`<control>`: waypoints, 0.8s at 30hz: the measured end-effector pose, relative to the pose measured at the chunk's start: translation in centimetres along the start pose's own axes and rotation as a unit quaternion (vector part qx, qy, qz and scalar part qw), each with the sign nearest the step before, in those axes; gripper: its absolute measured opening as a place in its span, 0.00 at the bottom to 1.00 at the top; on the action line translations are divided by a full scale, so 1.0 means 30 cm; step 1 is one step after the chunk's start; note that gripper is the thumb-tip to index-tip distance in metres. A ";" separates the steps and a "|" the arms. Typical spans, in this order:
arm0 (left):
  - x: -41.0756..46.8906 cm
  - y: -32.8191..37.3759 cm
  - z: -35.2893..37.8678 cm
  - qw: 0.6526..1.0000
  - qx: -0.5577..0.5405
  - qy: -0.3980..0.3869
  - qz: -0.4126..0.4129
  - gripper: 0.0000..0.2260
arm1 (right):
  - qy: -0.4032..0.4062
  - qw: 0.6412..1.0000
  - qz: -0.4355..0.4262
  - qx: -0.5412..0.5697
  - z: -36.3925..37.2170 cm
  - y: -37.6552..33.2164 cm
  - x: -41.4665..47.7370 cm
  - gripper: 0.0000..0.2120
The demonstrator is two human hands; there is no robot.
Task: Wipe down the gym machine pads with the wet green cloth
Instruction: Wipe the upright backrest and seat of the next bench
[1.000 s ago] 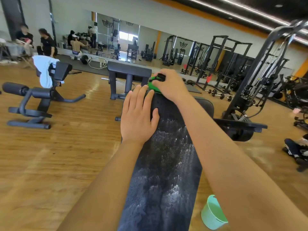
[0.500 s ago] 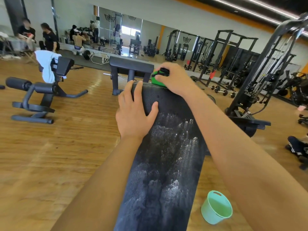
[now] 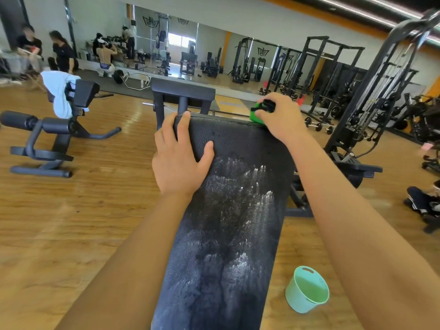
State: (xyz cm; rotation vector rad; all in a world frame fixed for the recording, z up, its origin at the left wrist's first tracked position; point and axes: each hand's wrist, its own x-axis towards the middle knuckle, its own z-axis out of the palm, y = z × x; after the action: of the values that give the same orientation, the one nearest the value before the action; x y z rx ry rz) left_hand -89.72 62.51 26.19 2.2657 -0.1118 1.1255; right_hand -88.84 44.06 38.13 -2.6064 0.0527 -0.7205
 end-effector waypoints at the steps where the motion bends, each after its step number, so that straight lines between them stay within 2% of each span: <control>1: -0.001 0.002 0.000 1.000 0.001 0.002 -0.001 0.28 | 0.008 1.000 -0.012 0.017 0.016 -0.031 -0.010 0.11; 5: -0.003 0.005 -0.006 1.000 0.005 0.002 -0.001 0.28 | 0.005 0.991 -0.118 0.056 0.110 -0.203 -0.057 0.09; 8: -0.003 0.004 -0.009 1.000 0.003 0.003 -0.001 0.28 | 0.010 0.990 -0.127 0.057 0.107 -0.199 -0.061 0.10; 17: -0.004 -0.006 -0.003 1.000 -0.014 0.011 0.011 0.27 | 0.076 0.996 0.031 0.036 -0.069 0.148 -0.061 0.12; 22: -0.018 -0.008 -0.013 0.994 -0.109 0.028 0.001 0.27 | 0.094 0.967 0.118 0.205 -0.042 0.242 -0.100 0.12; 24: -0.039 -0.016 -0.010 0.982 -0.174 0.038 -0.067 0.28 | 0.103 0.958 0.124 0.237 -0.031 0.232 -0.087 0.12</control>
State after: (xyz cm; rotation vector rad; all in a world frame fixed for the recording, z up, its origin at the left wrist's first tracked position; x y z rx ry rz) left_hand -90.51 62.87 25.23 1.8907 -0.1146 1.0313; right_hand -91.02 37.77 34.70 -2.0189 0.2354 -0.7950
